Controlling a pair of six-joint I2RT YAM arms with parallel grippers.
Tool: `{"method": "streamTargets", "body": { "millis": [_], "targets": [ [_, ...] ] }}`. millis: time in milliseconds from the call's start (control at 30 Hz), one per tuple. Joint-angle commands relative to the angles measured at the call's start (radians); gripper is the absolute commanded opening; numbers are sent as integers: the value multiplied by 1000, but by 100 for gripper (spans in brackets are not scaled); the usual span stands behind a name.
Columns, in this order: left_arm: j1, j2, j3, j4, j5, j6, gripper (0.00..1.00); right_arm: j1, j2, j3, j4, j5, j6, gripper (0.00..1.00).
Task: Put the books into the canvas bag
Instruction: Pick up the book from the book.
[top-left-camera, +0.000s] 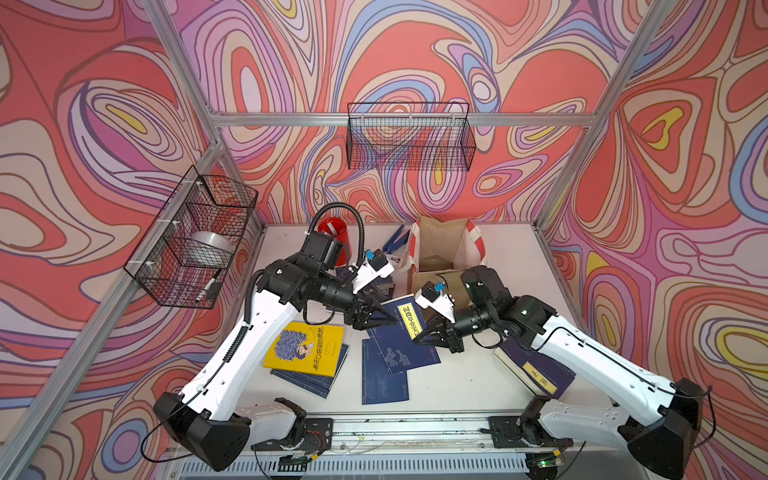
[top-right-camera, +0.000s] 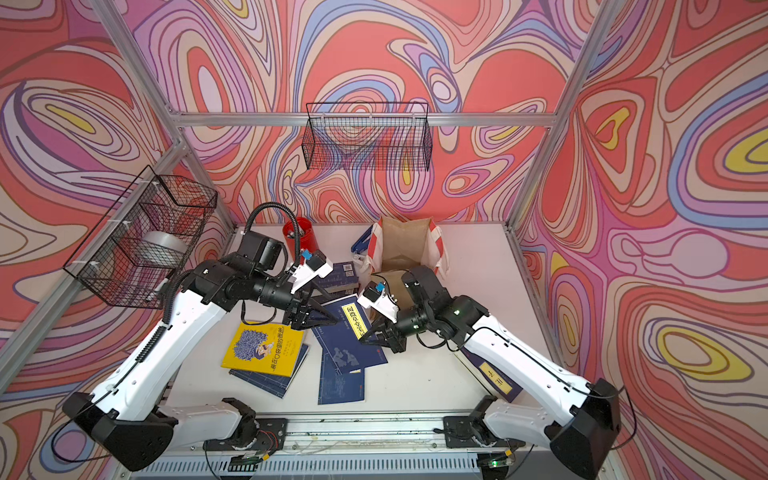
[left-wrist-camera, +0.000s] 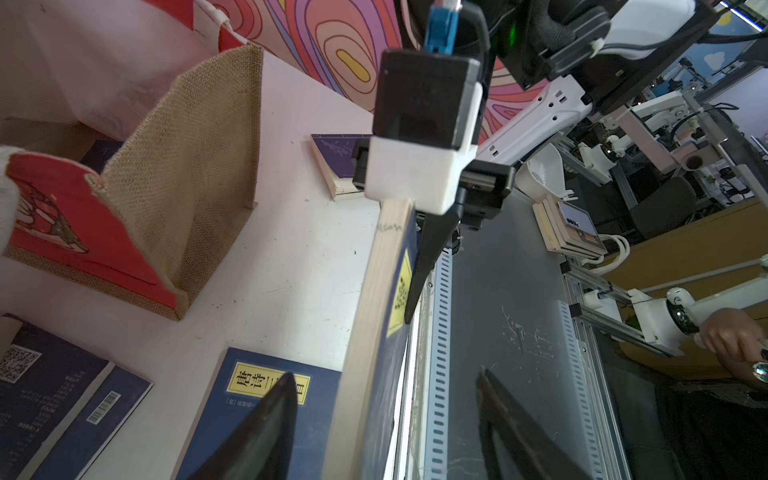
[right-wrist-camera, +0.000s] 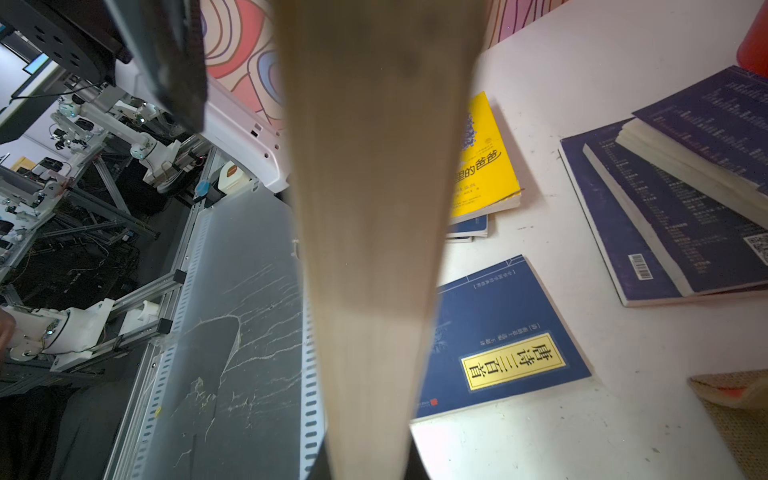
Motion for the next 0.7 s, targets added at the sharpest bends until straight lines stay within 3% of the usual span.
{"method": "streamTargets", "body": {
  "millis": [0,33,133,300,333,400,433,533,667],
  "targets": [
    [-12,-6,38,-56,-28,61,27,-4,9,47,-51,-28,-51,0],
    [-14,-2,43,-54,-39,61,15,-4,12,52,-53,-27,-50,0],
    [-30,23,68,-61,-96,65,0,-4,12,59,-48,-39,-49,0],
    [-32,27,88,-31,-139,70,0,-26,-14,44,2,-7,-13,2],
    [-32,18,86,-10,-161,67,0,-50,-32,29,53,21,30,21],
    [-32,2,93,17,-224,71,0,-147,-62,13,134,82,134,78],
    [-33,-6,100,34,-267,71,0,-206,-68,27,158,119,199,89],
    [-30,-37,116,89,-394,82,0,-355,-62,110,135,225,321,98],
    [-27,-73,141,152,-471,131,0,-375,5,288,-45,594,356,98]
  ]
}}
